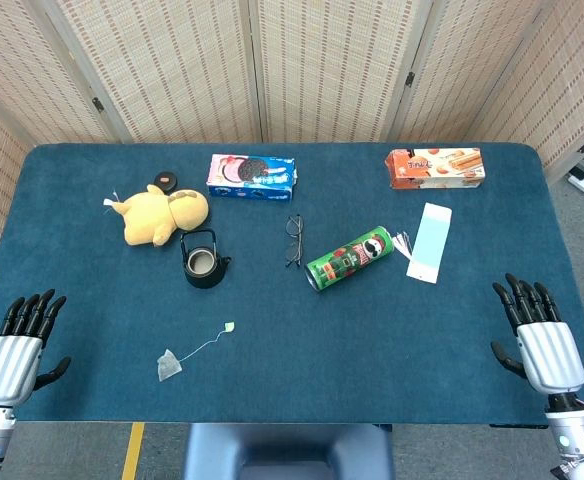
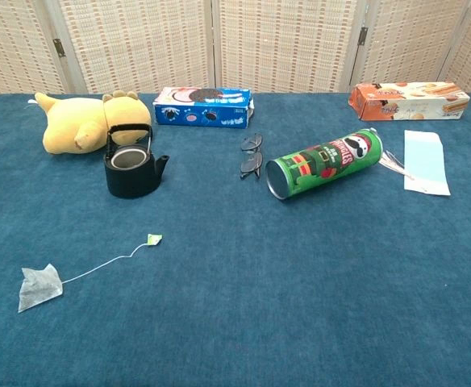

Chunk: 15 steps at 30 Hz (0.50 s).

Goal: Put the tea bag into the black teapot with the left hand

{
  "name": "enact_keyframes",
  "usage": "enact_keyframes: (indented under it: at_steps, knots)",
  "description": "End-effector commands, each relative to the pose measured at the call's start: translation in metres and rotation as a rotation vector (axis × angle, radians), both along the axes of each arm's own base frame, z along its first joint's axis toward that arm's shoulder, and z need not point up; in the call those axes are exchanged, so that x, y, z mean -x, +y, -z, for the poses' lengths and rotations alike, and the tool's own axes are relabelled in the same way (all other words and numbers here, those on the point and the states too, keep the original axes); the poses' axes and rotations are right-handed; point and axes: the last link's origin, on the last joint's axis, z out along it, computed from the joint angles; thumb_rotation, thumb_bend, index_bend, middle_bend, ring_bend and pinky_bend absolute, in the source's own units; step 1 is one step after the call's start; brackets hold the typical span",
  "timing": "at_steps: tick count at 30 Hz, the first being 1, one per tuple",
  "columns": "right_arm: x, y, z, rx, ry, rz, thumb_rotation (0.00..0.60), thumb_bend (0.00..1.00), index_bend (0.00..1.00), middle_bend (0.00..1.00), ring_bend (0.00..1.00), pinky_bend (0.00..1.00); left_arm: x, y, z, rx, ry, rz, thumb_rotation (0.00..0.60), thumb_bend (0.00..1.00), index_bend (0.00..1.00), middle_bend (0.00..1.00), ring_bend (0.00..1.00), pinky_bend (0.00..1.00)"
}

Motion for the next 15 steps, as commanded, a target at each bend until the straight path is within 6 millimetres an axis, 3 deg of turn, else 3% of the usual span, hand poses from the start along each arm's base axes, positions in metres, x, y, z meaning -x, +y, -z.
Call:
enact_keyframes:
  at_steps: [1, 10, 13, 15]
  knots:
    - [0.0, 0.0, -0.001, -0.003, -0.004, 0.006, 0.6, 0.32, 0.0, 0.0, 0.0, 0.0, 0.002, 0.0, 0.0, 0.003, 0.001, -0.011, 0.6, 0.28, 0.0, 0.07, 0.02, 0.08]
    - [-0.003, 0.008, -0.003, 0.003, -0.003, -0.013, 0.6, 0.33, 0.0, 0.0, 0.0, 0.0, -0.008, 0.001, 0.005, 0.044, -0.039, 0.054, 0.6, 0.28, 0.0, 0.1, 0.05, 0.14]
    - [-0.004, 0.012, -0.008, 0.017, -0.016, -0.021, 0.6, 0.32, 0.0, 0.0, 0.0, 0.0, -0.014, 0.001, 0.01, 0.084, -0.063, 0.101, 0.6, 0.28, 0.02, 0.15, 0.12, 0.23]
    - [-0.006, 0.017, -0.012, 0.027, -0.029, -0.033, 0.6, 0.33, 0.0, 0.0, 0.0, 0.0, -0.019, 0.004, 0.012, 0.101, -0.073, 0.13, 0.6, 0.28, 0.06, 0.26, 0.24, 0.38]
